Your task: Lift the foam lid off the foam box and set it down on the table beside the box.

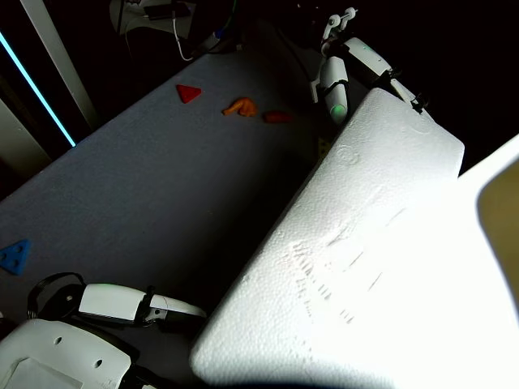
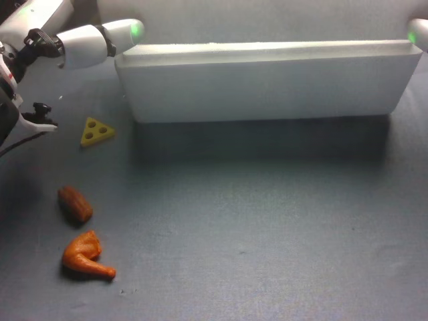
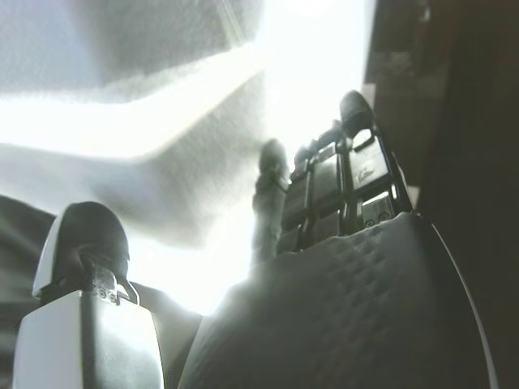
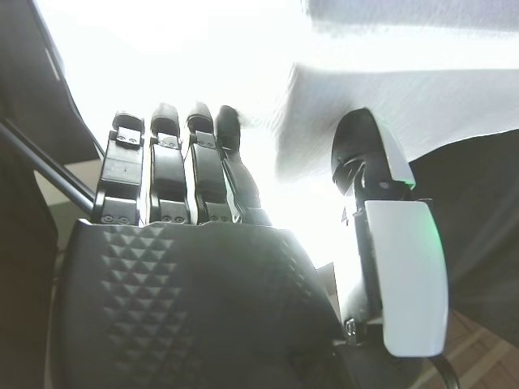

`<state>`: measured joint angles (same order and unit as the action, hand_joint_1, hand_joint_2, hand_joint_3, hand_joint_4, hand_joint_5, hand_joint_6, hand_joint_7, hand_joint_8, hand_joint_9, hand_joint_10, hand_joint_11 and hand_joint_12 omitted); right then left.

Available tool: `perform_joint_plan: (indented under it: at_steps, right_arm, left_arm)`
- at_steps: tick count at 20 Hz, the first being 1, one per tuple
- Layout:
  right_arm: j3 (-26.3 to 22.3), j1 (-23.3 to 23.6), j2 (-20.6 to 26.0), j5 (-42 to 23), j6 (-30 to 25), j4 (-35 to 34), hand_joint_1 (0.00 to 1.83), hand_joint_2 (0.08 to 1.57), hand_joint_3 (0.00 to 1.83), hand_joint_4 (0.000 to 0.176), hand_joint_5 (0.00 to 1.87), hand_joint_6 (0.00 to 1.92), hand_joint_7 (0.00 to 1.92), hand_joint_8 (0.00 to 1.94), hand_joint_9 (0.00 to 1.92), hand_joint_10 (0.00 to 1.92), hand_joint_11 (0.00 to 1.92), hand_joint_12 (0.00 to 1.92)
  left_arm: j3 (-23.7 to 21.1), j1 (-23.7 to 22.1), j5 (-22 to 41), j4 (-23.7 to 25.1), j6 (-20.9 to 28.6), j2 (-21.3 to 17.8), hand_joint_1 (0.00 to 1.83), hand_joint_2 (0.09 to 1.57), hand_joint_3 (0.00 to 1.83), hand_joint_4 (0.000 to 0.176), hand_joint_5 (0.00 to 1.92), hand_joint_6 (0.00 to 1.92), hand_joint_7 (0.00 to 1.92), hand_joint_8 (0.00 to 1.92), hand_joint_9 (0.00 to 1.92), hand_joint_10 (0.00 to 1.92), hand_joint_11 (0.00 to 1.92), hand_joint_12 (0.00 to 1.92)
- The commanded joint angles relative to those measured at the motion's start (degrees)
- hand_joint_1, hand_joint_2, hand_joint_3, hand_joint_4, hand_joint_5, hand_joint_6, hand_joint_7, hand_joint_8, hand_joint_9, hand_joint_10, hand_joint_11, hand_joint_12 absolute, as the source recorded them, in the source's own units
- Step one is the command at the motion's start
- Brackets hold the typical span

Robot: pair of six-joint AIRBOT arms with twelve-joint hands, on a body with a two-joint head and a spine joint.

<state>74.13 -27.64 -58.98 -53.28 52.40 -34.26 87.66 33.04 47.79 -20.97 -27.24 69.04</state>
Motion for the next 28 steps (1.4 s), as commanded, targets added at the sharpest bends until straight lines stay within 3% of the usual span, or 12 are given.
perform_joint_plan:
  at_steps: [1,2,3,8,10,14,17,18,19,22,26,28]
  right_arm:
    - [-0.43,0.71,0.91,-7.98,-0.86,4.43,0.46,1.24,0.0,0.0,0.02,0.48,0.11,0.01,0.0,0.12,0.0,0.0]
    - [-0.65,0.71,1.11,-8.24,-0.86,4.49,0.54,1.23,0.01,0.0,0.11,0.33,0.31,0.03,0.12,0.5,0.0,1.03]
    - [-0.85,0.71,1.27,-8.45,-0.85,4.52,0.56,1.25,0.01,0.0,0.15,0.28,0.36,0.04,0.15,0.58,0.0,1.36]
    - [-2.25,0.71,2.13,-10.2,-0.86,5.59,0.56,1.25,0.0,0.0,0.29,0.1,0.38,0.01,0.14,0.6,0.0,1.4]
    - [-3.15,0.71,2.96,-11.07,-0.86,6.13,0.59,1.24,0.0,0.0,0.32,0.26,0.42,0.01,0.09,0.78,0.0,1.5]
    - [-5.15,0.64,4.57,-12.48,-0.84,7.77,0.54,1.22,0.0,0.0,0.03,0.99,0.4,0.02,0.0,1.03,0.0,1.66]
    - [-6.59,0.31,5.84,-13.51,-0.79,9.08,0.56,1.22,0.0,0.0,0.0,0.93,0.41,0.04,0.0,1.32,0.0,1.89]
    - [-7.11,0.01,6.17,-14.1,-0.79,9.39,0.54,1.23,0.0,0.0,0.0,1.02,0.21,0.55,0.0,1.36,0.0,1.92]
    - [-7.75,-0.42,6.57,-14.76,-0.79,9.78,0.57,1.22,0.0,0.0,0.0,1.02,0.05,0.81,0.0,1.26,0.0,1.92]
    - [-9.41,-1.5,7.67,-16.64,-0.8,10.82,0.57,1.2,0.0,0.0,0.0,1.15,0.0,0.99,0.0,1.31,0.0,1.92]
    - [-11.33,-2.89,9.0,-18.86,-0.79,11.55,0.59,1.2,0.0,0.0,0.0,0.89,0.03,0.99,0.0,1.36,0.0,1.92]
    - [-12.49,-3.94,9.86,-20.19,-0.79,11.95,0.6,1.22,0.0,0.0,0.0,1.06,0.04,1.13,0.0,1.5,0.0,1.92]
  left_arm:
    - [-0.43,-0.66,8.56,1.62,0.53,-0.77,0.41,1.04,0.0,0.0,0.18,0.0,0.04,0.0,0.01,0.0,0.0,0.5]
    - [-0.61,-0.65,8.83,1.71,0.53,-0.92,0.41,1.05,0.0,0.0,0.18,0.0,0.01,0.0,0.0,0.0,0.0,0.27]
    - [-0.79,-0.64,9.0,1.83,0.51,-1.07,0.39,1.04,0.0,0.0,0.19,0.0,0.0,0.0,0.0,0.0,0.0,0.15]
    - [-1.97,0.06,10.77,2.02,0.52,-1.86,0.42,1.03,0.0,0.007,0.19,0.0,0.0,0.0,0.0,0.0,0.0,0.0]
    - [-2.62,0.06,11.56,2.48,0.56,-2.36,0.38,1.03,0.0,0.01,0.18,0.0,0.0,0.0,0.0,0.0,0.0,0.0]
    - [-4.72,0.94,14.04,3.22,0.53,-4.03,0.44,1.03,0.0,0.02,0.17,0.0,0.0,0.0,0.0,0.0,0.0,0.0]
    - [-6.54,1.71,15.65,4.42,0.18,-5.36,0.41,1.05,0.01,0.021,0.18,0.0,0.0,0.0,0.0,0.0,0.0,0.0]
    - [-7.04,2.04,16.31,4.63,0.14,-5.68,0.39,1.04,0.0,0.02,0.16,0.0,0.0,0.0,0.0,0.0,0.0,0.0]
    - [-7.51,2.33,17.02,4.83,0.14,-6.0,0.37,1.03,0.0,0.014,0.16,0.0,0.0,0.0,0.0,0.0,0.0,0.0]
    - [-9.01,3.3,18.99,5.36,0.09,-7.04,0.35,1.03,0.0,0.013,0.16,0.0,0.0,0.0,0.0,0.0,0.0,0.0]
    - [-11.2,4.57,21.44,6.5,-0.29,-8.69,0.33,1.02,0.0,0.022,0.16,0.0,0.0,0.0,0.0,0.0,0.0,0.0]
    - [-12.24,5.23,22.57,6.99,-0.39,-9.34,0.32,1.02,0.0,0.031,0.16,0.0,0.0,0.0,0.0,0.0,0.0,0.0]
